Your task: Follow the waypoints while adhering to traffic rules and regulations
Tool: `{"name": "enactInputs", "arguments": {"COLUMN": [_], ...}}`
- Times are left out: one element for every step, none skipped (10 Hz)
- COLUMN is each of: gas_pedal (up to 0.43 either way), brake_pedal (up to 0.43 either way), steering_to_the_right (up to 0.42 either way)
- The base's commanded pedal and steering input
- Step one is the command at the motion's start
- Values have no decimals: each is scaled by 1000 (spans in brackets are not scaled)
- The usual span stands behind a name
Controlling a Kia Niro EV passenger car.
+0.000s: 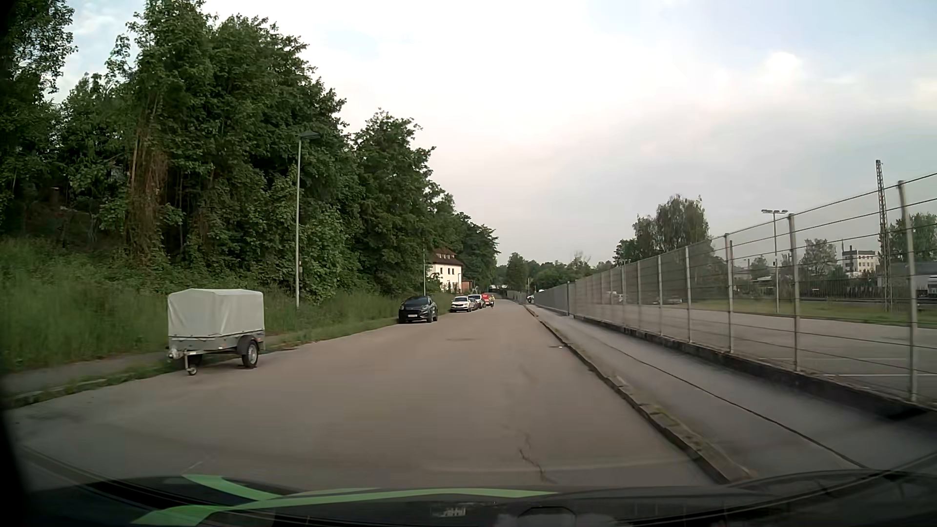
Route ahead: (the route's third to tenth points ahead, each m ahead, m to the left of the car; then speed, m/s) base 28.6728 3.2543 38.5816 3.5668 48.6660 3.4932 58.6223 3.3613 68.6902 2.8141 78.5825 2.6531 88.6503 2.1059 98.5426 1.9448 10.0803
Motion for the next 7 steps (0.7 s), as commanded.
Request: {"name": "enactInputs", "arguments": {"gas_pedal": [39, 39, 28, 20, 20, 20, 8], "brake_pedal": [0, 0, 0, 0, 0, 0, 0], "steering_to_the_right": [5, 5, 5, 3, 3, 3, 1]}}
